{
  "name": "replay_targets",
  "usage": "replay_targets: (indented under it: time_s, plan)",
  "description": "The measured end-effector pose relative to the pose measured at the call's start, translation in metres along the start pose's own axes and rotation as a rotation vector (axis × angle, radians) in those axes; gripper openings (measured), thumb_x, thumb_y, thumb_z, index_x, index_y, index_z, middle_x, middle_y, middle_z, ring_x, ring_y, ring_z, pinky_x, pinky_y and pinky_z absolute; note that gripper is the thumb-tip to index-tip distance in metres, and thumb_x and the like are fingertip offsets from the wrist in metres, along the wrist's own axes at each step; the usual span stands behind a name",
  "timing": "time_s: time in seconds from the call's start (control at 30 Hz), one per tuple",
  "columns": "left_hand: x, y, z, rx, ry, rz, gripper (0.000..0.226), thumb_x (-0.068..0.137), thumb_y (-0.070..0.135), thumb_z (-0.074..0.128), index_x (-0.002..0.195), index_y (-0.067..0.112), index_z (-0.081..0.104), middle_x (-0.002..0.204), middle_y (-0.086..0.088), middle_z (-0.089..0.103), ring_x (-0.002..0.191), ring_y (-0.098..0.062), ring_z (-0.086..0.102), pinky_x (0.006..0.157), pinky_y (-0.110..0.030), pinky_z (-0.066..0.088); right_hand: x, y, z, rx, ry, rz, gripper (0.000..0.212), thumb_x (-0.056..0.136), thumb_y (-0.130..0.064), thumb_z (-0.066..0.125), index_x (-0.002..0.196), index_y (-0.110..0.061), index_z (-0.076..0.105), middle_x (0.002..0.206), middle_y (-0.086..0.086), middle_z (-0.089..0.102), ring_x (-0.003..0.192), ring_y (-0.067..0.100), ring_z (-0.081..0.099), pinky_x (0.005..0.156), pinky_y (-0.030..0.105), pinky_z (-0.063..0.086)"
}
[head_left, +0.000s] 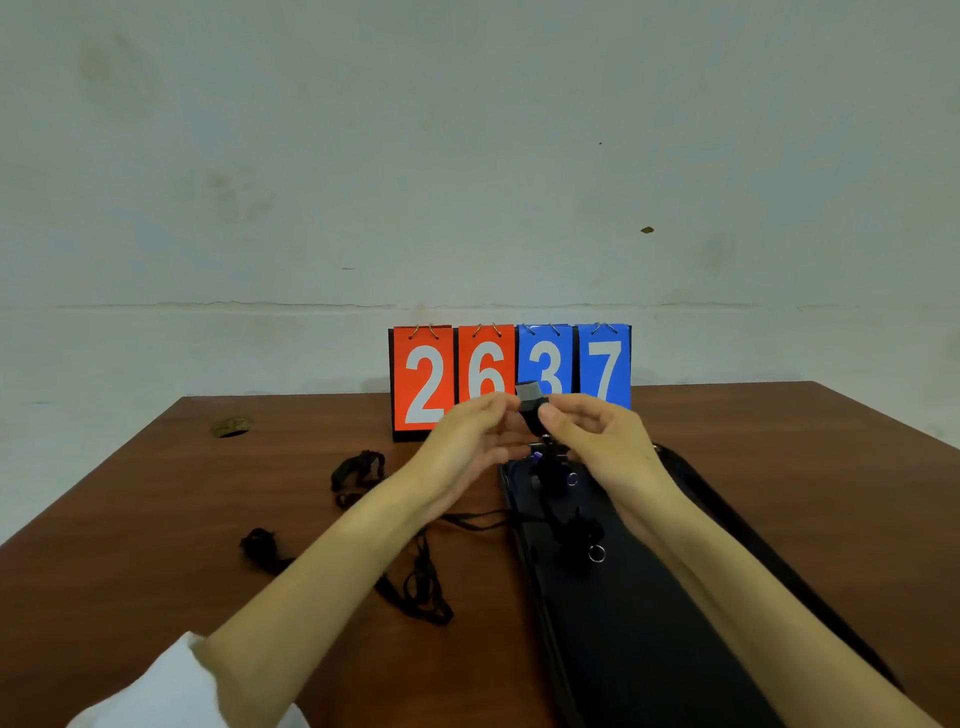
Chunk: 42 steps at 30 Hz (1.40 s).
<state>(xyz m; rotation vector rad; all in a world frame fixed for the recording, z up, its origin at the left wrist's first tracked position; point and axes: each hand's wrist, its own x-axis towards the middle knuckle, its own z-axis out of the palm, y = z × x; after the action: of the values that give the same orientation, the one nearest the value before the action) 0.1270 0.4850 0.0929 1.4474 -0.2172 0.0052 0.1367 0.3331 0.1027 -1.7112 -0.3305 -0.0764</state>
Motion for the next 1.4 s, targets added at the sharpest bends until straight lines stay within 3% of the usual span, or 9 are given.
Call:
replay_targets:
  time_s: [0.1, 0.2, 0.37, 0.47, 0.6, 0.77, 0.97, 1.27, 1.4]
  plan:
    - [-0.004, 0.001, 0.013, -0.106, -0.014, -0.018, 0.029, 0.1, 0.021, 0.039, 0.121, 0.004, 0.052, 0.113, -0.016, 0.061, 0.095, -0.029, 0.067, 0.085, -0.041, 0.056, 0.004, -0.002, 0.003, 0.058, 0.117, 0.011, 0.021, 0.082, -0.032, 0.065, 0.095, -0.016, 0.065, 0.089, -0.003, 0.069, 0.084, 0.006, 0.063, 0.07, 0.017, 0.046]
    - [-0.005, 0.001, 0.02, 0.049, 0.052, 0.042, 0.025, 0.097, 0.016, 0.047, 0.121, 0.008, 0.048, 0.11, -0.015, 0.06, 0.079, -0.021, 0.069, 0.071, -0.032, 0.059, 0.003, 0.0, 0.003, 0.071, 0.141, 0.004, 0.019, 0.082, -0.031, 0.065, 0.094, -0.016, 0.065, 0.089, -0.004, 0.069, 0.084, 0.004, 0.063, 0.072, 0.018, 0.047]
    - [-0.006, -0.002, 0.021, 0.19, 0.075, 0.137, 0.015, 0.095, 0.019, 0.051, 0.11, 0.018, 0.049, 0.102, -0.015, 0.065, 0.077, -0.019, 0.069, 0.077, -0.033, 0.058, -0.003, 0.006, -0.004, 0.157, -0.017, -0.01, 0.03, 0.074, -0.024, 0.072, 0.102, -0.019, 0.061, 0.088, 0.003, 0.073, 0.08, 0.014, 0.069, 0.075, 0.024, 0.053]
    - [-0.007, -0.002, 0.022, 0.088, -0.014, 0.066, 0.023, 0.095, 0.015, 0.051, 0.118, 0.015, 0.047, 0.099, -0.019, 0.061, 0.072, -0.025, 0.066, 0.07, -0.034, 0.056, -0.003, 0.011, -0.011, 0.34, -0.083, 0.056, 0.037, 0.065, -0.025, 0.073, 0.1, -0.015, 0.062, 0.087, 0.004, 0.072, 0.077, 0.015, 0.066, 0.073, 0.028, 0.05]
    - [-0.008, -0.004, 0.019, 0.001, -0.157, -0.057, 0.033, 0.091, 0.007, 0.056, 0.123, 0.012, 0.048, 0.075, -0.006, 0.056, 0.047, -0.009, 0.045, 0.045, -0.02, 0.036, 0.001, 0.02, -0.02, 0.523, -0.137, 0.158, 0.031, 0.068, -0.025, 0.069, 0.097, -0.013, 0.064, 0.085, 0.001, 0.07, 0.083, 0.015, 0.062, 0.08, 0.031, 0.046]
    - [-0.008, -0.009, 0.016, 0.229, -0.192, -0.118, 0.019, 0.096, 0.011, 0.047, 0.111, 0.007, 0.058, 0.068, 0.0, 0.052, 0.04, -0.004, 0.029, 0.038, -0.017, 0.022, 0.009, 0.022, -0.038, 0.829, -0.076, 0.258, 0.029, 0.072, -0.024, 0.064, 0.099, -0.014, 0.063, 0.091, -0.001, 0.069, 0.088, 0.011, 0.061, 0.079, 0.028, 0.047]
    - [-0.01, -0.009, 0.027, 0.686, -0.339, -0.062, 0.029, 0.101, 0.018, 0.034, 0.118, 0.016, 0.058, 0.062, 0.001, 0.051, 0.037, -0.002, 0.033, 0.038, -0.013, 0.027, 0.005, 0.028, -0.037, 0.447, 0.268, 0.047, 0.013, 0.08, -0.015, 0.066, 0.091, -0.014, 0.06, 0.087, 0.003, 0.07, 0.085, 0.013, 0.065, 0.077, 0.027, 0.051]
    - [-0.007, 0.001, 0.01, 0.551, -0.275, -0.267, 0.02, 0.095, 0.029, 0.05, 0.1, 0.011, 0.054, 0.058, 0.0, 0.056, 0.037, -0.007, 0.028, 0.035, -0.017, 0.02, 0.005, 0.032, -0.034, 0.362, 0.202, 0.064, 0.025, 0.09, -0.016, 0.055, 0.114, -0.011, 0.058, 0.098, 0.007, 0.068, 0.092, 0.013, 0.065, 0.081, 0.028, 0.052]
    - [-0.006, 0.018, -0.007, 0.617, -0.218, -0.211, 0.017, 0.09, 0.031, 0.059, 0.091, 0.015, 0.063, 0.062, -0.001, 0.057, 0.042, -0.007, 0.033, 0.038, -0.018, 0.024, 0.004, 0.036, -0.034, 0.031, 0.108, 0.007, 0.024, 0.089, -0.017, 0.057, 0.112, -0.012, 0.061, 0.085, 0.002, 0.068, 0.079, 0.011, 0.065, 0.075, 0.024, 0.054]
